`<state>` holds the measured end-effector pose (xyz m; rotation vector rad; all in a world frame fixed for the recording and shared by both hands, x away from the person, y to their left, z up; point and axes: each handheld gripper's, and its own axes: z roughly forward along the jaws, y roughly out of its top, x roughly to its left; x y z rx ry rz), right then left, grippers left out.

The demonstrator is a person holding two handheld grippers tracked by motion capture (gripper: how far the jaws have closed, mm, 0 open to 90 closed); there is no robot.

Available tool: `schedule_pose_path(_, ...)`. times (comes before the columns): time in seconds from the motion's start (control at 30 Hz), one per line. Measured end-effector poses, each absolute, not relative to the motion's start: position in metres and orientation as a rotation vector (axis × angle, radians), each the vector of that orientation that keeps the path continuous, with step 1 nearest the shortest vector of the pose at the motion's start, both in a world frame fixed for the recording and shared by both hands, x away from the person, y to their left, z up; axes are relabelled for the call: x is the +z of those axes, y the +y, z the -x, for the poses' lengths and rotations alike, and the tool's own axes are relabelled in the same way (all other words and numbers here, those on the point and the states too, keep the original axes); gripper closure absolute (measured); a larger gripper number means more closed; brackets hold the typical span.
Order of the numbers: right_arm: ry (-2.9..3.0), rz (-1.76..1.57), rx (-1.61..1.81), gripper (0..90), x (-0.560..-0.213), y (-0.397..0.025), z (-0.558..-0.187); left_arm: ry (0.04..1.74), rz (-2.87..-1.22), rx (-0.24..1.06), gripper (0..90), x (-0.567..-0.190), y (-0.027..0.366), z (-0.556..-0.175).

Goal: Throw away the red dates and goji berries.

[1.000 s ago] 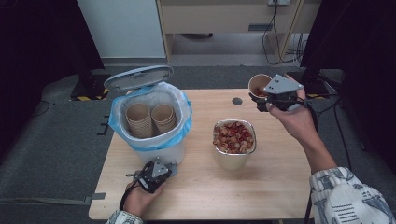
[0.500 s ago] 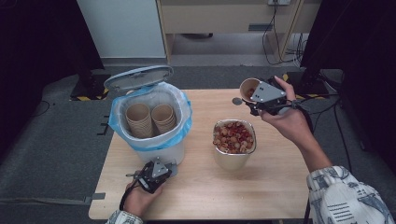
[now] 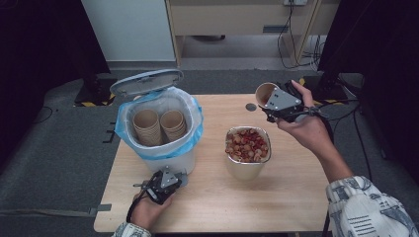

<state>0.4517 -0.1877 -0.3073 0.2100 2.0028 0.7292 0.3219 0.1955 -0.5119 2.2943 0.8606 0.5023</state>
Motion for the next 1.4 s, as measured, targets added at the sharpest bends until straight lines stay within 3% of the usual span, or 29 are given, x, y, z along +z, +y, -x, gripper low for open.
schedule_pose_path(1.4,1.896,0.043,0.479,28.2,-0.3066,-0.1827,-0.4418,0.864,-2.289,0.500,89.9,-0.5121,0.1953,-0.3217)
